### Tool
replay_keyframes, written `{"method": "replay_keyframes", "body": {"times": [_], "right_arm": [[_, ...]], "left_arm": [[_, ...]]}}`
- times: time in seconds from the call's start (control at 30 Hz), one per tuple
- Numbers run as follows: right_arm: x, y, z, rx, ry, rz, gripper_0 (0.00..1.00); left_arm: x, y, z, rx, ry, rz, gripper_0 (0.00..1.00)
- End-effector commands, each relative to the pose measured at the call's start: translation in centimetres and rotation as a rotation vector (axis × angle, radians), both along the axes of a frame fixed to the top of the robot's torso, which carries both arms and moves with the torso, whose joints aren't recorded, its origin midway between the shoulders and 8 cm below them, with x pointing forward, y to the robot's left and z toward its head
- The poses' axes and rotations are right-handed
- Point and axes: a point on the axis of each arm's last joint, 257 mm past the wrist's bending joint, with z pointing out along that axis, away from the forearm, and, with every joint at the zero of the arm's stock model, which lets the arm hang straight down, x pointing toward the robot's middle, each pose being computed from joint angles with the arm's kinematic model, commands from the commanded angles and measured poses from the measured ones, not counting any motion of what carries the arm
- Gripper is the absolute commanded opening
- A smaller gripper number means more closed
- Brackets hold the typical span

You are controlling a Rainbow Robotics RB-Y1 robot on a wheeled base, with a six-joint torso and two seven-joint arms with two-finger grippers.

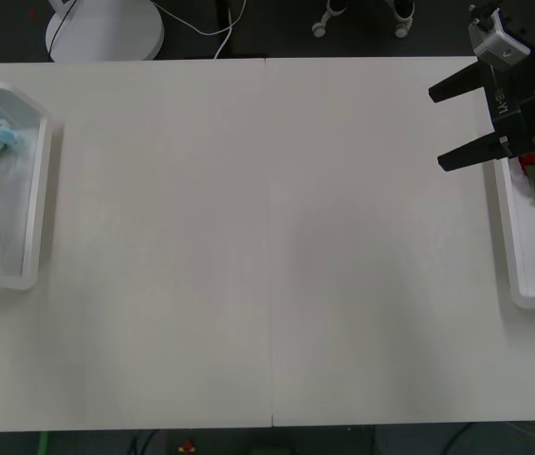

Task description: Put the red flowers into the right box and the blue flowers into the left box

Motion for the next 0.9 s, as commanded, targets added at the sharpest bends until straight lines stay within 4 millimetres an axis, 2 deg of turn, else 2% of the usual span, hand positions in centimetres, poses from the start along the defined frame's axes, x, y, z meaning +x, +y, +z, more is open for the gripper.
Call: {"method": "replay_keyframes", "body": {"times": [0.03, 0.2, 0.37, 0.43, 0.47, 0.53, 0.63, 0.7, 0.9], "right_arm": [[-0.1, -1.5, 1.5, -0.039, -0.061, 0.007, 1.00], [-0.1, -1.5, 1.5, -0.039, -0.061, 0.007, 1.00], [-0.1, -1.5, 1.5, -0.039, -0.061, 0.007, 1.00], [-0.1, -1.5, 1.5, -0.039, -0.061, 0.007, 1.00], [-0.1, -1.5, 1.5, -0.039, -0.061, 0.007, 1.00], [-0.1, -1.5, 1.5, -0.039, -0.061, 0.007, 1.00], [-0.1, -1.5, 1.5, -0.039, -0.061, 0.007, 1.00], [-0.1, -1.5, 1.5, -0.039, -0.061, 0.007, 1.00], [-0.1, -1.5, 1.5, -0.039, -0.061, 0.007, 1.00]], "left_arm": [[-1.5, 6.5, 0.2, 0.064, -0.039, 0.099, 0.00], [-0.7, 7.7, -2.6, 0.092, -0.061, 0.103, 0.00], [-0.2, 7.4, -2.9, 0.103, -0.064, 0.087, 0.02], [0.0, 7.2, -2.8, 0.097, -0.073, 0.082, 0.15], [0.0, 7.1, -2.6, 0.096, -0.076, 0.080, 0.28], [0.4, 6.6, -2.7, 0.072, -0.088, 0.070, 0.64], [0.7, 5.4, -2.5, 0.021, -0.088, 0.047, 0.95], [0.8, 4.8, -2.2, 0.000, -0.087, 0.035, 1.00], [0.9, 3.3, 0.1, -0.056, -0.089, -0.012, 1.00]]}}
